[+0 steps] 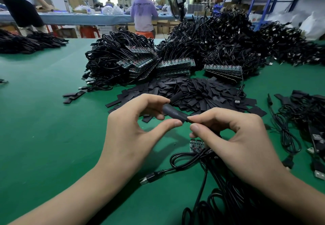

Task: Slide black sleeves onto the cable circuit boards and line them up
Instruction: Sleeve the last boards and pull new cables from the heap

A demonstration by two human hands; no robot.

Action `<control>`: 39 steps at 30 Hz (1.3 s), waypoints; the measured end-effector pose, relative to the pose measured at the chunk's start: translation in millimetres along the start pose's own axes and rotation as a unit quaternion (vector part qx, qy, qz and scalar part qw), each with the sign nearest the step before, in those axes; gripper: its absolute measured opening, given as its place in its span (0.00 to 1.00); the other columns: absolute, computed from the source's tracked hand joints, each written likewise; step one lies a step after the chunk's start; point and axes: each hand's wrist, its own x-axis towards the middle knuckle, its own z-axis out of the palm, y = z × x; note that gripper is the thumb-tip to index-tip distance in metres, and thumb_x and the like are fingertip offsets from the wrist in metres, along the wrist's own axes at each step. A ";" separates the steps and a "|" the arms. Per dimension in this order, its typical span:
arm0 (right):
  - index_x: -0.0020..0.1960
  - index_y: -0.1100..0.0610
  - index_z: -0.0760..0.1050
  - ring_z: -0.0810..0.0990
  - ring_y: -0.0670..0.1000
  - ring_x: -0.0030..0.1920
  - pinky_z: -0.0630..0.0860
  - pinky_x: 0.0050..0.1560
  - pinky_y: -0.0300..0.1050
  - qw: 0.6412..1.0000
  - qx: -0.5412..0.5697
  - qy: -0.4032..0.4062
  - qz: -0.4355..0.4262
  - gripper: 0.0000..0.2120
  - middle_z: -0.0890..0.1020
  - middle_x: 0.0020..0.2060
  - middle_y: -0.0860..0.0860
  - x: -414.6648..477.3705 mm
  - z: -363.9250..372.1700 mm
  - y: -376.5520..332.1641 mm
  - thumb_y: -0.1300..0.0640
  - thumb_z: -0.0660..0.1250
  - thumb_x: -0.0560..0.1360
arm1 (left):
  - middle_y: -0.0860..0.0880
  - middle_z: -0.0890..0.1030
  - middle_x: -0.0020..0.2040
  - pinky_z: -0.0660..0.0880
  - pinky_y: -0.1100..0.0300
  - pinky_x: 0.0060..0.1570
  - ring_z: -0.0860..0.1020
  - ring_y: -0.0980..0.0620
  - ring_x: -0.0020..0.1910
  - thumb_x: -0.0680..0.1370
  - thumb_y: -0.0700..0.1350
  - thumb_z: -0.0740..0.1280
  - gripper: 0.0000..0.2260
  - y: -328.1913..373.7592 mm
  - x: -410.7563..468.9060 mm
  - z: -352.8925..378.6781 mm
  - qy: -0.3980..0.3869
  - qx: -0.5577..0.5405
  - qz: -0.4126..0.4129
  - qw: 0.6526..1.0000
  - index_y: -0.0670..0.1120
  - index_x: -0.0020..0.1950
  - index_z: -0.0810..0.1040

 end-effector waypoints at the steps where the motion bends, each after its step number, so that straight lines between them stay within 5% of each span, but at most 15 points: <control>1: 0.47 0.49 0.86 0.84 0.44 0.36 0.79 0.41 0.36 1.000 0.019 -0.007 0.018 0.05 0.86 0.36 0.41 -0.2 0.2 0.0 0.59 0.75 0.75 | 0.57 0.85 0.44 0.71 0.71 0.47 0.83 0.57 0.44 0.68 0.56 0.77 0.19 0.4 -0.2 -0.2 0.000 0.007 0.004 1.000 0.49 0.55 0.84; 7: 0.49 0.49 0.86 0.85 0.49 0.34 0.82 0.40 0.40 0.993 0.081 -0.050 0.068 0.09 0.88 0.39 0.44 0.0 1.4 -3.2 0.62 0.72 0.78 | 0.56 0.84 0.48 0.74 0.69 0.50 0.82 0.60 0.49 0.70 0.56 0.76 0.25 3.9 -1.4 -0.7 -0.030 0.052 0.044 0.997 0.48 0.64 0.82; 19: 0.54 0.48 0.84 0.86 0.49 0.36 0.82 0.45 0.50 0.989 0.084 -0.064 0.104 0.11 0.88 0.41 0.45 -0.5 4.1 -5.9 0.63 0.69 0.80 | 0.58 0.85 0.47 0.70 0.75 0.50 0.81 0.65 0.47 0.69 0.47 0.80 0.23 0.5 -1.0 -0.8 -0.032 0.044 0.028 0.998 0.47 0.63 0.82; 25: 0.57 0.48 0.82 0.86 0.47 0.36 0.80 0.45 0.38 0.990 0.064 -0.088 0.093 0.11 0.88 0.39 0.43 -1.2 4.6 -4.4 0.61 0.68 0.80 | 0.58 0.85 0.46 0.72 0.73 0.52 0.82 0.63 0.47 0.69 0.52 0.77 0.24 -4.3 -0.4 -0.9 -0.031 0.006 0.018 0.999 0.48 0.64 0.82; 30: 0.59 0.48 0.82 0.85 0.48 0.36 0.80 0.46 0.39 0.991 0.051 -0.100 0.070 0.12 0.87 0.39 0.44 -1.2 4.3 -2.3 0.61 0.66 0.81 | 0.57 0.86 0.48 0.70 0.75 0.51 0.83 0.60 0.50 0.70 0.50 0.77 0.26 -8.4 -1.5 2.5 -0.038 -0.034 0.008 0.999 0.50 0.68 0.80; 35: 0.57 0.49 0.83 0.84 0.52 0.32 0.80 0.41 0.38 0.976 0.197 -0.029 0.091 0.11 0.87 0.39 0.54 7.0 -6.5 -7.2 0.55 0.65 0.78 | 0.59 0.84 0.53 0.71 0.74 0.53 0.82 0.60 0.51 0.72 0.55 0.73 0.31 -9.4 -1.9 4.3 -0.063 -0.039 -0.015 0.997 0.51 0.74 0.73; 39: 0.56 0.49 0.85 0.78 0.45 0.25 0.77 0.32 0.36 0.921 0.360 0.052 0.138 0.13 0.85 0.37 0.50 21.1 -29.0 -13.9 0.52 0.65 0.77 | 0.61 0.83 0.54 0.74 0.63 0.59 0.81 0.60 0.53 0.78 0.52 0.71 0.20 -15.3 -2.8 4.5 -0.156 0.038 -0.010 0.987 0.53 0.70 0.79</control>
